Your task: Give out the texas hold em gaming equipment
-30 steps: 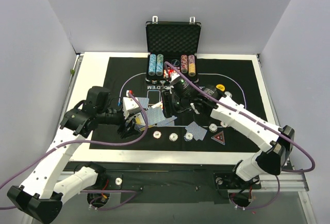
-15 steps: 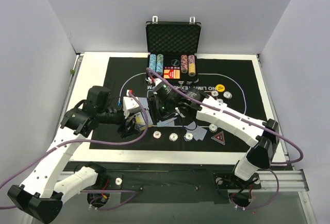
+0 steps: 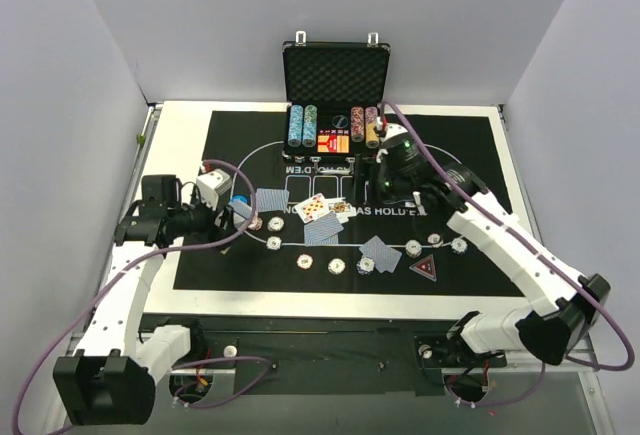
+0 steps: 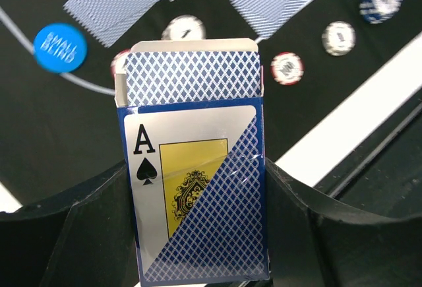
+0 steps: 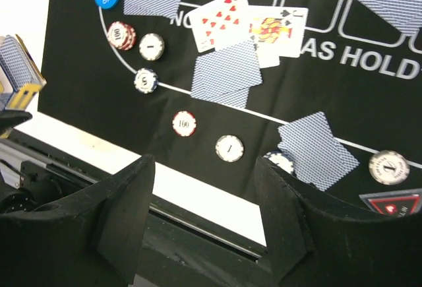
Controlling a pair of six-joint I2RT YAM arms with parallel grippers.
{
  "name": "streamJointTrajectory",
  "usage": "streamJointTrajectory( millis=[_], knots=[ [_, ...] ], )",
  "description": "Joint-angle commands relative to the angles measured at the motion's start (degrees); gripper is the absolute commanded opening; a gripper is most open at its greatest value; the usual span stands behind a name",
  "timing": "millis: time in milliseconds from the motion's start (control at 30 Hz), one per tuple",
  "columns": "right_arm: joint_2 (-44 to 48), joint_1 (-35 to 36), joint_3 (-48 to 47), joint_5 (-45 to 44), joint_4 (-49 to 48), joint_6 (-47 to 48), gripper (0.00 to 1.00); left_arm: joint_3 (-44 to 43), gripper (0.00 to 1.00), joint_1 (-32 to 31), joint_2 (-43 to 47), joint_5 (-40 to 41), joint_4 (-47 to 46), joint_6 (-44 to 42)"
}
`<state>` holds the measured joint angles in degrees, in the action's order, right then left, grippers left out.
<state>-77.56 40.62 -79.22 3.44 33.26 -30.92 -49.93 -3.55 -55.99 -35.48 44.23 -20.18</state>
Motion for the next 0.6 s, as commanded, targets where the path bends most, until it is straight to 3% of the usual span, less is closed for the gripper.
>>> streamJointTrajectory(
  millis=[0, 167, 233, 267, 333, 367, 567],
  knots=[
    [3.46, -2.30, 4.24, 0.77, 0.58, 0.60, 0.57, 2.38, 0.11, 5.74, -1.84, -1.87, -5.64, -2.75],
    [5.22, -4.58, 8.29, 2.18, -1.17, -0.28, 0.57, 8.18, 0.18, 8.21, -3.95, -1.26, -9.49, -6.71],
    [6.10, -5.20, 8.99, 2.71, -1.44, -0.64, 0.57, 10.29, 0.34, 8.82, -4.04, -0.55, -10.91, -7.84],
    [6.37, -5.29, 9.26, 2.80, -1.44, -0.81, 0.57, 11.42, 0.55, 9.26, -4.04, -0.20, -11.35, -7.77],
    [7.33, -6.25, 9.87, 3.24, -1.61, -0.99, 0.57, 10.91, 0.66, 9.79, -5.18, 0.16, -12.06, -7.67],
    [7.86, -6.60, 10.22, 3.85, -1.79, -1.25, 0.57, 10.56, 0.79, 10.05, -5.62, -0.11, -11.71, -7.94],
    [10.49, -9.33, 11.10, 5.78, -1.79, -1.51, 0.59, 10.02, 0.84, 10.23, -5.19, -3.09, -8.20, -9.79]
  ],
)
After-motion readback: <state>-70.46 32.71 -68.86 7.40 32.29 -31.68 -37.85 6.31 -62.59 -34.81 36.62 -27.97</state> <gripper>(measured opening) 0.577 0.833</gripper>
